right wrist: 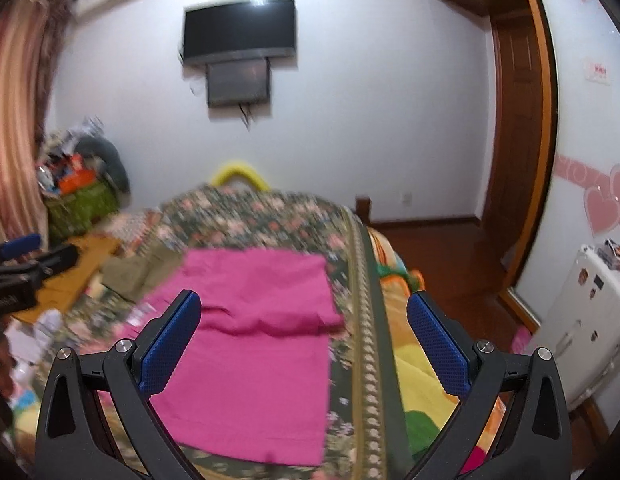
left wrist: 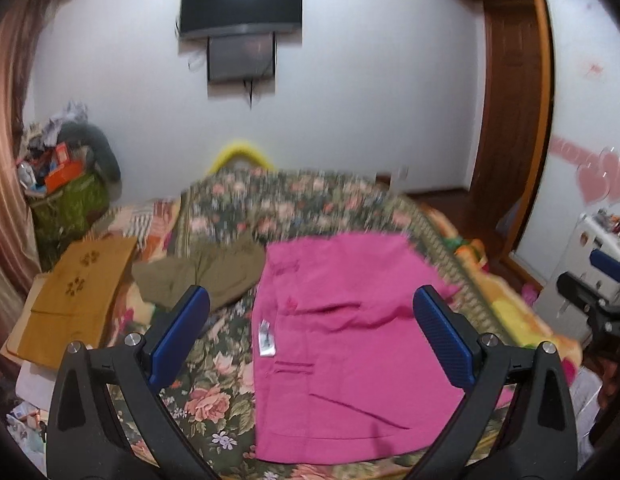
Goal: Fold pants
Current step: 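Lower both tools to the pink pants and close the right gripper on the hem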
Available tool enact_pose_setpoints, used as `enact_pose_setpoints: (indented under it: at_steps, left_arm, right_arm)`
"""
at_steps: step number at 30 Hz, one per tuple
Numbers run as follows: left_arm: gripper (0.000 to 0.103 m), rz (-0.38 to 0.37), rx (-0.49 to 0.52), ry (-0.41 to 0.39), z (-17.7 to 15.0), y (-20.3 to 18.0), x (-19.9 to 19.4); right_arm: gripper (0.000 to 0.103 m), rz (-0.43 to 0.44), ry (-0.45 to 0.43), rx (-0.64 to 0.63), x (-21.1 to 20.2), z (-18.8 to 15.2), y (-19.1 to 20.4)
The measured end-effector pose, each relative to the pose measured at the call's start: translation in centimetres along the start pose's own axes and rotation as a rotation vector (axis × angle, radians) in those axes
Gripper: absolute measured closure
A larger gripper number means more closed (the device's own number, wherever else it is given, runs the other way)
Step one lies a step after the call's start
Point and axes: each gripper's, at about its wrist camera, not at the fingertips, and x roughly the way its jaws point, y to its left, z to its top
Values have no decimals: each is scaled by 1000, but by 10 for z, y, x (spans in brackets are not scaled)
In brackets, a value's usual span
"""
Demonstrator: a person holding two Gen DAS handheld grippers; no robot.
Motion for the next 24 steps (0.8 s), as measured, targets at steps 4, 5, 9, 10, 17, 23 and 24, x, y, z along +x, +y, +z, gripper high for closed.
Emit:
enact_pose_setpoints:
  at_steps: [4, 5, 9, 10, 17, 23, 24]
  left_arm:
    - [0, 27, 28, 108, -8, 10, 52]
    - [0, 37, 47, 129, -10, 11, 63]
    - [0, 62, 120, 213, -17, 19, 107]
    - [0, 59, 125, 234, -19, 21, 116]
    - [0, -6, 123, 411, -34, 40, 185]
    - [0, -31, 111, 457, -38, 48, 215]
    - [0, -33, 110, 460, -39, 49, 219]
  right_arm:
    - [1, -27, 118, -2, 42, -13, -19]
    - [1, -25, 156, -3, 55, -18, -23]
    - [1, 5, 251, -1, 87, -27, -33]
    - [1, 19, 276, 2, 96, -31, -36]
    - [11, 138, 407, 0, 157, -46, -35]
    - [30, 224, 460, 21, 190, -46, -31]
    - [30, 229, 460, 22, 194, -45, -31]
